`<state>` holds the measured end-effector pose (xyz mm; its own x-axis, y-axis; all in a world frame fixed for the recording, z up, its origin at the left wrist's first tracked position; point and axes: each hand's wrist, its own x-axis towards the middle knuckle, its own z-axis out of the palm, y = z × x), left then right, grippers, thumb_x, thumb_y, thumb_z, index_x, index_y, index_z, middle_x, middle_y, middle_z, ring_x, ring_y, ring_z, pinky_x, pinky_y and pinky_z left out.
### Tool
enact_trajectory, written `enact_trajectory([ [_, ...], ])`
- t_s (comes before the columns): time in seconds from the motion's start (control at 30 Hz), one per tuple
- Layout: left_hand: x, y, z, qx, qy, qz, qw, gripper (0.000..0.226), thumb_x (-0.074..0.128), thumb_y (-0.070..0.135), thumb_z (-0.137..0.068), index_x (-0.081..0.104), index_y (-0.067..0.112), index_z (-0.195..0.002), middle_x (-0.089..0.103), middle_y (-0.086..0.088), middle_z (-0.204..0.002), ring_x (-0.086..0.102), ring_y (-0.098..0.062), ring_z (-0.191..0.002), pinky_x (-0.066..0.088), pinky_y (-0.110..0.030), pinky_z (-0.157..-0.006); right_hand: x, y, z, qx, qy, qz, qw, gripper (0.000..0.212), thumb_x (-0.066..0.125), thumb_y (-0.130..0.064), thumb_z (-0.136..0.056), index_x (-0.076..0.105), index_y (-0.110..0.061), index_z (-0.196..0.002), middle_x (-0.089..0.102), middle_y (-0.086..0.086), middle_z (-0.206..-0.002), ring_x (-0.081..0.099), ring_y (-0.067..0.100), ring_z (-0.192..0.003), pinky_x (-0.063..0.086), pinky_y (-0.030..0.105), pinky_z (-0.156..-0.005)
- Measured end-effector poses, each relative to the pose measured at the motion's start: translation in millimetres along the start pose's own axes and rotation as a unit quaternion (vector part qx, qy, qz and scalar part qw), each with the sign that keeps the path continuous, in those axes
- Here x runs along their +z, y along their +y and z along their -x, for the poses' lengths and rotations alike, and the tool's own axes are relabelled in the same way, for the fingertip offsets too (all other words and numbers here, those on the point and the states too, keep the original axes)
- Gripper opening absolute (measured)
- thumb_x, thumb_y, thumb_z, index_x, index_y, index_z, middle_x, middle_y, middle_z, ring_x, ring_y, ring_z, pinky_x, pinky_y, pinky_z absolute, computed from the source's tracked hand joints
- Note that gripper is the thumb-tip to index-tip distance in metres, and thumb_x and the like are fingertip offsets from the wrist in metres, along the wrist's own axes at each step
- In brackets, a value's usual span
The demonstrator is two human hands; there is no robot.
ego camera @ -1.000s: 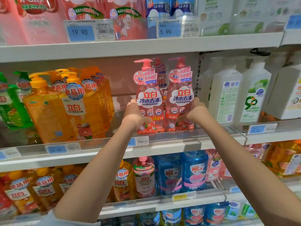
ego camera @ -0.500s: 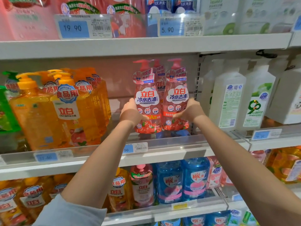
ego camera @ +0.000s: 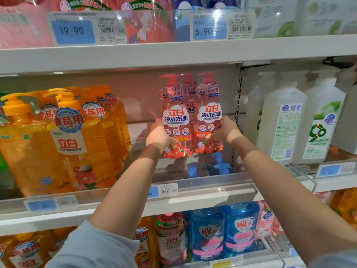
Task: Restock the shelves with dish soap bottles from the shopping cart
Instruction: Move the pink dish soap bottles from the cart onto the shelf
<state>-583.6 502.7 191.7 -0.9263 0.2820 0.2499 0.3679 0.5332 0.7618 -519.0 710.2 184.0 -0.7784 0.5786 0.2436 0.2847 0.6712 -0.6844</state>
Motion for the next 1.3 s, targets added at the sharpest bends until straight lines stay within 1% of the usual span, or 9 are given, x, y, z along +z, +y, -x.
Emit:
enact_trajectory([
  [0.3, 5.4, 2.7, -20.2, -0.034, -0.004, -0.006, 0.999, 0.077, 0.087, 0.015, -0.064, 0.041, 0.01, -0.127, 0.056, -0.007, -0.124, 0.056, -0.026, -0.113, 0.049, -0.04, -0.09, 8.3, 5.6, -20.5, -0.019, 0.002, 0.0, 1.0, 0.074, 0.087, -0.027, -0.065, 0.047, -0.007, -0.125, 0.062, 0.007, -0.121, 0.059, 0.026, -0.113, 0.045, 0.03, -0.091],
  [0.5, 8.1, 1.0, -22.0, -0.03, -0.004, -0.013, 0.999, 0.077, 0.085, 0.017, -0.067, 0.039, 0.01, -0.128, 0.055, -0.007, -0.125, 0.056, -0.026, -0.113, 0.049, -0.038, -0.088, 11.1, 10.2, -17.1, -0.013, 0.0, 0.019, 1.0, 0.069, 0.08, -0.027, -0.074, 0.039, -0.009, -0.127, 0.061, 0.009, -0.121, 0.06, 0.028, -0.109, 0.048, 0.044, -0.096],
  [0.6, 10.3, -6.4, -18.6, -0.027, -0.014, -0.005, 1.0, 0.078, 0.082, 0.017, -0.072, 0.035, 0.012, -0.134, 0.052, -0.007, -0.128, 0.056, -0.025, -0.114, 0.05, -0.035, -0.086, 11.3, 10.3, -13.7, 0.001, -0.023, 0.002, 1.0, 0.063, 0.072, -0.017, -0.079, 0.037, -0.011, -0.131, 0.06, 0.011, -0.123, 0.06, 0.028, -0.109, 0.048, 0.043, -0.097],
  [0.73, 7.7, -10.5, -10.7, -0.039, -0.043, 0.01, 0.998, 0.065, 0.072, 0.014, -0.083, 0.034, 0.013, -0.136, 0.054, -0.006, -0.128, 0.057, -0.025, -0.112, 0.051, -0.034, -0.084, 10.4, 11.2, -2.3, -0.002, -0.032, 0.003, 0.999, 0.073, 0.072, -0.022, -0.076, 0.034, -0.014, -0.139, 0.058, 0.012, -0.125, 0.058, 0.03, -0.112, 0.046, 0.039, -0.099],
  [0.87, 1.5, -10.2, -1.8, -0.028, -0.071, 0.009, 0.997, 0.047, 0.065, 0.02, -0.089, 0.042, 0.015, -0.13, 0.059, -0.002, -0.121, 0.059, -0.02, -0.098, 0.048, -0.032, -0.08, 8.7, 11.9, 8.5, 0.023, -0.069, -0.039, 0.997, 0.07, 0.075, -0.023, -0.075, 0.039, -0.012, -0.133, 0.06, 0.007, -0.124, 0.06, 0.025, -0.111, 0.048, 0.037, -0.097],
  [0.97, -2.6, -9.9, 7.3, -0.023, -0.077, -0.014, 0.997, 0.038, 0.061, 0.026, -0.091, 0.05, 0.017, -0.127, 0.062, -0.003, -0.121, 0.061, -0.022, -0.102, 0.05, -0.037, -0.092, 3.4, 3.7, 25.5, 0.012, -0.072, -0.047, 0.996, 0.05, 0.072, -0.017, -0.08, 0.052, -0.012, -0.125, 0.065, 0.005, -0.118, 0.061, 0.022, -0.109, 0.043, 0.024, -0.091],
  [1.13, -20.0, -7.8, 36.3, -0.008, -0.039, -0.075, 0.996, 0.031, 0.062, 0.028, -0.091, 0.06, 0.012, -0.117, 0.064, -0.002, -0.117, 0.058, -0.017, -0.097, 0.048, -0.031, -0.09, -2.6, -15.4, 57.4, -0.031, -0.093, -0.056, 0.994, 0.025, 0.067, -0.018, -0.086, 0.064, -0.005, -0.106, 0.065, 0.008, -0.102, 0.057, 0.017, -0.088, 0.044, 0.023, -0.075],
  [1.2, -32.2, -2.9, 55.6, -0.01, -0.023, -0.108, 0.994, 0.03, 0.06, 0.028, -0.092, 0.06, 0.014, -0.118, 0.063, -0.002, -0.12, 0.058, -0.018, -0.102, 0.048, -0.034, -0.094, -3.0, -27.7, 70.0, -0.042, -0.096, -0.071, 0.992, 0.024, 0.067, -0.02, -0.086, 0.065, -0.005, -0.104, 0.066, 0.011, -0.106, 0.06, 0.02, -0.093, 0.049, 0.027, -0.082],
  [1.3, -57.5, -2.1, 94.5, 0.003, 0.007, -0.172, 0.985, 0.03, 0.056, 0.025, -0.094, 0.059, 0.015, -0.122, 0.062, -0.004, -0.121, 0.059, -0.021, -0.107, 0.05, -0.039, -0.094, 3.7, -52.1, 94.1, -0.089, -0.093, -0.051, 0.99, 0.021, 0.067, -0.021, -0.087, 0.068, -0.009, -0.104, 0.068, 0.006, -0.108, 0.061, 0.021, -0.102, 0.045, 0.028, -0.094],
])
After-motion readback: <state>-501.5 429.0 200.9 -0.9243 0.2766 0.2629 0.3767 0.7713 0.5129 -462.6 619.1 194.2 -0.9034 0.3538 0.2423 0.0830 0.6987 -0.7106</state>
